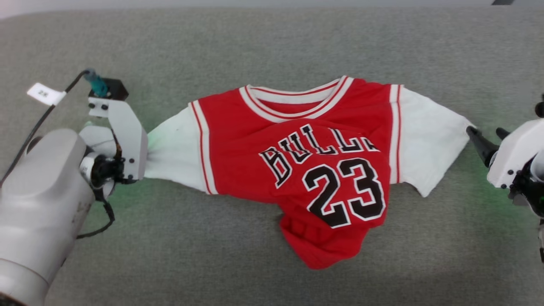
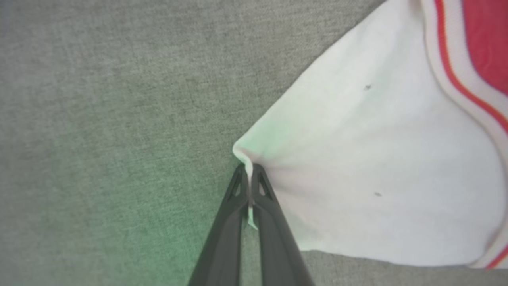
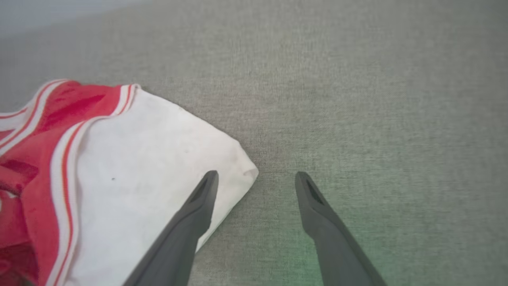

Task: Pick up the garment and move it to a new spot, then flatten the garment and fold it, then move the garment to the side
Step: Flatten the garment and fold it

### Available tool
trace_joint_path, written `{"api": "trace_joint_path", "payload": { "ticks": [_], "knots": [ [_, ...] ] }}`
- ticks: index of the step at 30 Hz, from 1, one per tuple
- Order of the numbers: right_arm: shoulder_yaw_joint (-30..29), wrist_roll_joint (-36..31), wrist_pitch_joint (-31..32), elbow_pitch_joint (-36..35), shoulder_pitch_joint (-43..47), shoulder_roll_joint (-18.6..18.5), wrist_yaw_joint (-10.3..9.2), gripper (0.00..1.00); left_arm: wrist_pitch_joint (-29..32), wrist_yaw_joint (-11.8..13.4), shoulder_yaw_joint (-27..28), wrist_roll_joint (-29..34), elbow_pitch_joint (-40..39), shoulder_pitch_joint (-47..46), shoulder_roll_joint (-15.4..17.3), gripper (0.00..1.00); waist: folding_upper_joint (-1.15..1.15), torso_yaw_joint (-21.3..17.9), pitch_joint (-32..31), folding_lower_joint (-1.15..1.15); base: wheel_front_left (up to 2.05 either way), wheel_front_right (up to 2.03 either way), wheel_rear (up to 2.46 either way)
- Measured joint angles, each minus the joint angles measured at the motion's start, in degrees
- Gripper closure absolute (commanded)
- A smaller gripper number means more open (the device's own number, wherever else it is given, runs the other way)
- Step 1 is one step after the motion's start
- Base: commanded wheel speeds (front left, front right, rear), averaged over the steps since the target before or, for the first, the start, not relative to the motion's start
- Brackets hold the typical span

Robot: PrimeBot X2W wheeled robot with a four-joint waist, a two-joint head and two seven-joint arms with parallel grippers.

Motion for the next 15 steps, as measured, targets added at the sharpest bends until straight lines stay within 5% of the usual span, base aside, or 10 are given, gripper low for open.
{"api": "trace_joint_path", "payload": {
  "ticks": [7,8,9,15],
  "knots": [
    [2.1,1.8,7.2,11.3,-7.1,-0.4,-0.01,0.0,-1.0,-0.9,-0.1,0.0,0.4,-1.4,-1.1,1.0,0.0,1.7,1.4,0.0,0.0,0.0,0.0],
    [2.5,2.3,8.7,12.7,-8.3,-0.4,-0.01,0.69,-1.1,-1.0,-0.1,0.0,0.7,-1.7,-1.3,1.0,0.0,1.9,1.5,0.0,0.0,0.0,0.0],
    [3.0,2.9,9.8,13.9,-9.4,-0.7,-0.02,1.0,-1.1,-1.2,-0.1,0.0,0.9,-1.9,-1.6,1.0,0.0,2.0,1.6,0.0,0.0,0.0,0.0],
    [6.4,3.1,10.0,18.5,-13.8,-1.4,-0.02,1.0,-2.0,-1.4,-0.5,0.3,2.9,-3.4,-3.0,1.0,0.0,2.6,0.9,0.0,0.0,0.0,0.0]
  ]
}}
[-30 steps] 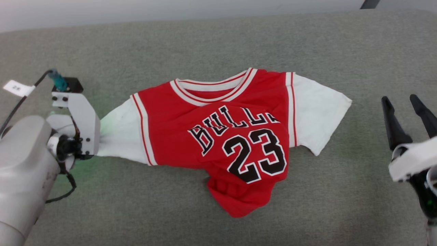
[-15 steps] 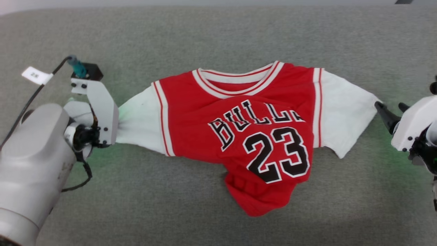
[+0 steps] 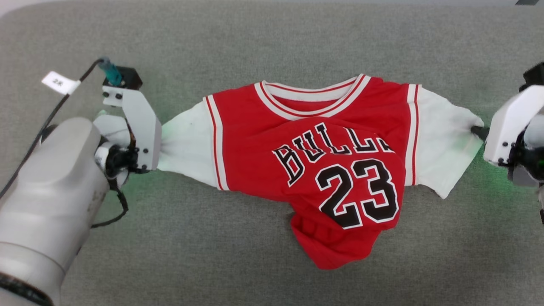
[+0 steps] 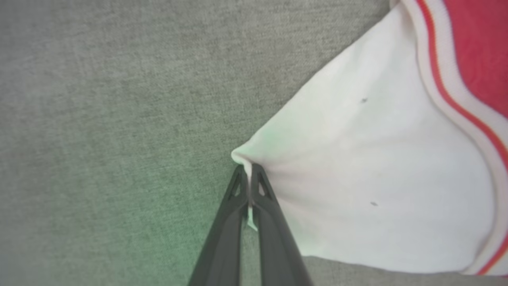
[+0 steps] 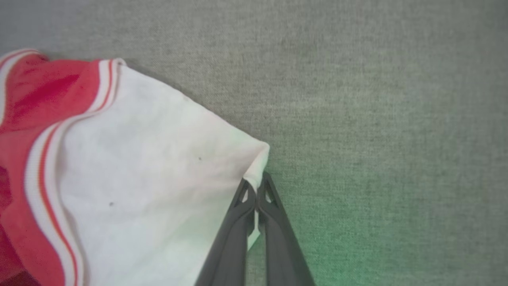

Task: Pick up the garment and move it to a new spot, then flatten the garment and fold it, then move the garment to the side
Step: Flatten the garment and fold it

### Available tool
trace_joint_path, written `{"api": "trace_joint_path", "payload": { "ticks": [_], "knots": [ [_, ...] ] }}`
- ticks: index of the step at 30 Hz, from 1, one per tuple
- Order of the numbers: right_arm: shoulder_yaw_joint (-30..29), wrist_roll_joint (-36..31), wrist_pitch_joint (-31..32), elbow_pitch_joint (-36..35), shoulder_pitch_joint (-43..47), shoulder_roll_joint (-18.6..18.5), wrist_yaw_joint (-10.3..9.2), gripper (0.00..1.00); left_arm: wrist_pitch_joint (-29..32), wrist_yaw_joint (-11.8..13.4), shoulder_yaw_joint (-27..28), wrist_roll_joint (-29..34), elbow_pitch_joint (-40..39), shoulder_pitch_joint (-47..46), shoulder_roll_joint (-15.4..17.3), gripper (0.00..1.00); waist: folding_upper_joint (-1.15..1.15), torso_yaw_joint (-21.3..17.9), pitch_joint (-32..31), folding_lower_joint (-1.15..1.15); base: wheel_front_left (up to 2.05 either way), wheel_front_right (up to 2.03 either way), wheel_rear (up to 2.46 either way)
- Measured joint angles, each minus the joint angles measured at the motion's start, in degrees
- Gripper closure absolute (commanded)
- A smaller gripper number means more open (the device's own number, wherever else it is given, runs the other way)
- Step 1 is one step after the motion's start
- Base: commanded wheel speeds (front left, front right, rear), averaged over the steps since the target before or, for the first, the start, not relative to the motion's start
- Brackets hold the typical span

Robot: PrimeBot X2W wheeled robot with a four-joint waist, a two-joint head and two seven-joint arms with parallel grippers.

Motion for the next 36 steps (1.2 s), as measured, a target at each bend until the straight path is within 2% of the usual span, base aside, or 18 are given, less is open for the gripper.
{"api": "trace_joint_path", "payload": {
  "ticks": [7,25,31,36],
  "knots": [
    [3.5,0.9,-4.9,-0.7,-5.0,-1.4,0.01,1.0,-3.8,0.1,0.1,1.7,1.6,-5.2,-1.1,1.0,0.0,0.2,-2.9,0.0,0.0,0.0,0.0],
    [11.3,-1.5,-26.1,-6.3,-20.2,-1.1,0.02,1.0,-19.9,-1.5,-0.3,8.8,4.4,-25.5,-1.1,1.0,0.0,-0.8,-16.3,0.0,0.0,0.0,0.0],
    [13.2,-0.8,-27.8,-4.0,-26.2,-0.1,0.02,1.0,-21.3,-1.8,-0.6,10.0,5.9,-31.0,-1.1,1.0,0.0,-1.6,-18.8,0.0,0.0,0.0,0.0],
    [15.4,1.0,-27.8,-2.8,-30.2,-0.1,0.02,1.0,-21.8,-2.1,-0.7,10.3,6.6,-34.7,-1.4,1.0,0.0,-2.1,-18.6,0.0,0.0,0.0,0.0]
  ]
}}
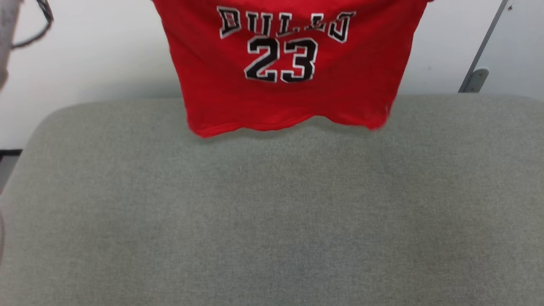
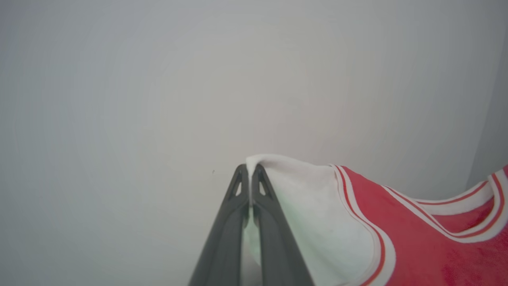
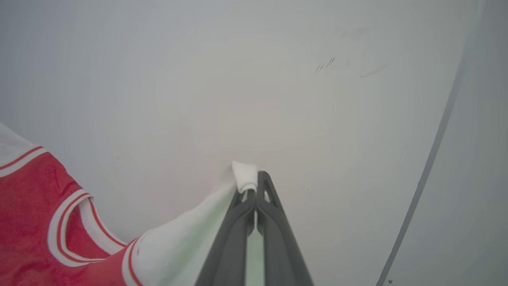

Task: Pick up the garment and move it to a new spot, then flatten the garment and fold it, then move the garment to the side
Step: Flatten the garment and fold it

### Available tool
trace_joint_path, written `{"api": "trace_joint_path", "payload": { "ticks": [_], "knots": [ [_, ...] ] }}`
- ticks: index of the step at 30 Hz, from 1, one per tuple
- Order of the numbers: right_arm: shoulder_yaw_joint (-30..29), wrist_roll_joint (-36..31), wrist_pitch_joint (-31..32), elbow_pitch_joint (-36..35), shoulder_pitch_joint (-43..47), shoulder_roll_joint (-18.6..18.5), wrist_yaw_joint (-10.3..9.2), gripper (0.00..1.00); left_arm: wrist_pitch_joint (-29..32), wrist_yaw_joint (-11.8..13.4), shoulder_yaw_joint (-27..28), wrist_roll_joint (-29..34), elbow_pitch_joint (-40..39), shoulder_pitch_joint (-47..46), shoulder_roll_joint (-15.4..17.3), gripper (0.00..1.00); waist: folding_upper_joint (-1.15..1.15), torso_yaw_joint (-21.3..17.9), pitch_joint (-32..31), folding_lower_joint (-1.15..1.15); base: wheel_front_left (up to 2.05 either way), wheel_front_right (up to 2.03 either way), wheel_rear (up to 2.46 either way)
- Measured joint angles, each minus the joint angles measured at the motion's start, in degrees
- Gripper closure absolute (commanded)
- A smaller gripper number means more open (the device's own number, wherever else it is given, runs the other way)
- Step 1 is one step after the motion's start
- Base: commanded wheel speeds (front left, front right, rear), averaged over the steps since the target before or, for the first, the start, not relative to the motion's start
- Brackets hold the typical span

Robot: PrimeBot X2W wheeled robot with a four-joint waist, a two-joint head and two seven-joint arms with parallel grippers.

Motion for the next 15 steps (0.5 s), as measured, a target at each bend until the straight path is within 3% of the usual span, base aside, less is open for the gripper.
{"api": "trace_joint_path", "payload": {
  "ticks": [12,15],
  "knots": [
    [3.5,2.8,-4.6,4.9,-8.2,-1.7,0.0,1.0,-2.0,0.3,-0.9,2.0,1.9,-8.6,-2.2,1.0,0.0,-0.2,8.2,0.0,0.0,0.0,0.0],
    [4.4,2.1,-7.8,6.8,-11.2,-2.0,0.0,1.0,-3.8,1.5,-1.6,3.3,2.5,-11.0,-3.1,1.0,0.0,-0.3,11.4,0.0,0.0,0.0,0.0]
  ]
}}
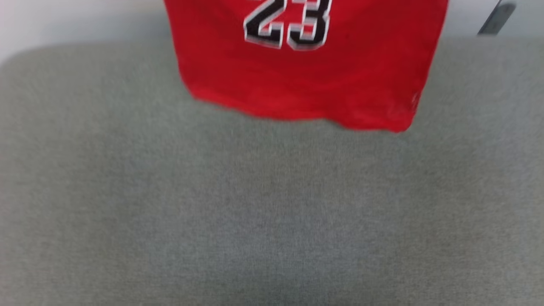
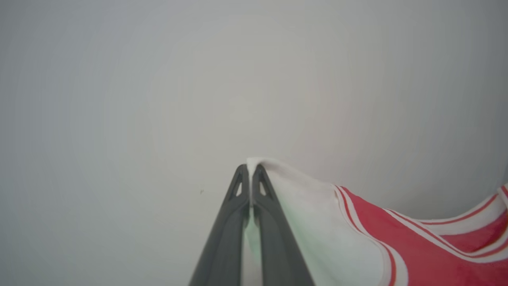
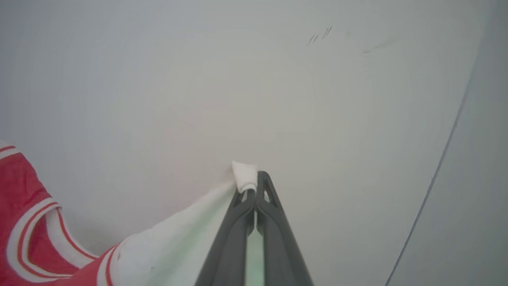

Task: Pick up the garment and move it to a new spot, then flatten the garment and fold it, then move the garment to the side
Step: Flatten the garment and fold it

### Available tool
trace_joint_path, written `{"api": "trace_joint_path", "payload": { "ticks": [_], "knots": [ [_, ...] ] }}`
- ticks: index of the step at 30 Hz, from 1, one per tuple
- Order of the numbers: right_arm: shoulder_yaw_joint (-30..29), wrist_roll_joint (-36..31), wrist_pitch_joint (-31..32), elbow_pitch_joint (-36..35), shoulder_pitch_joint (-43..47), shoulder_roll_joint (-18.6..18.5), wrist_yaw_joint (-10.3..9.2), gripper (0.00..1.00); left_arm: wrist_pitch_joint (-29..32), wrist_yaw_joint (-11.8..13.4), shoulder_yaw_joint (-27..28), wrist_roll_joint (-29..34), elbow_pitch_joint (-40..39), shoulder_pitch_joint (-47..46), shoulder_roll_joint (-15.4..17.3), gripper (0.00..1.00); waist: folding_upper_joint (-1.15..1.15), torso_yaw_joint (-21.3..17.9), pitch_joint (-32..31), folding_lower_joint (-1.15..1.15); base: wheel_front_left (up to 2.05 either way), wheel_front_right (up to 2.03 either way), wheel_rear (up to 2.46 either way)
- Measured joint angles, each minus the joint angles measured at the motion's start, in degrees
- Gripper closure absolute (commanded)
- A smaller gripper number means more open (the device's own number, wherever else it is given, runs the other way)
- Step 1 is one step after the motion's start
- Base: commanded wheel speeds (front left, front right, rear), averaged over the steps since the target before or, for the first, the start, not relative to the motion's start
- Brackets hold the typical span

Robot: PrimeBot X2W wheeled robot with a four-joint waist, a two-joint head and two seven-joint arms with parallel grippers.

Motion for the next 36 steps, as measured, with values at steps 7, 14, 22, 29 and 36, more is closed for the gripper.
{"api": "trace_joint_path", "payload": {
  "ticks": [7,14,22,29,36],
  "knots": [
    [0.3,-9.9,-16.5,7.2,-9.0,-1.5,0.01,1.0,-9.7,4.1,0.1,2.4,0.7,-6.9,-2.7,1.0,0.0,0.2,8.6,0.0,0.0,0.0,0.0],
    [-9.1,-28.1,-18.9,-0.6,-16.1,-5.0,0.0,1.0,-22.7,5.0,2.8,2.3,-0.6,-15.2,-6.0,1.0,0.0,1.4,17.5,0.0,0.0,0.0,0.0],
    [-13.7,-36.7,-18.9,-7.6,-6.7,-2.9,0.01,1.0,-26.7,3.3,2.9,2.4,0.4,-11.6,-6.5,1.0,0.0,3.7,27.1,0.0,0.0,0.0,0.0],
    [-11.1,-33.5,-18.8,-4.0,0.5,-3.5,0.01,1.0,-26.7,0.4,1.1,2.7,4.7,-2.1,-6.3,1.0,0.0,6.0,30.5,0.0,0.0,0.0,0.0],
    [-1.4,-22.8,-18.9,-4.6,9.2,-6.5,0.01,1.0,-23.6,-2.4,-1.7,0.8,5.4,9.3,-5.6,1.0,0.0,7.2,27.2,0.0,0.0,0.0,0.0]
  ]
}}
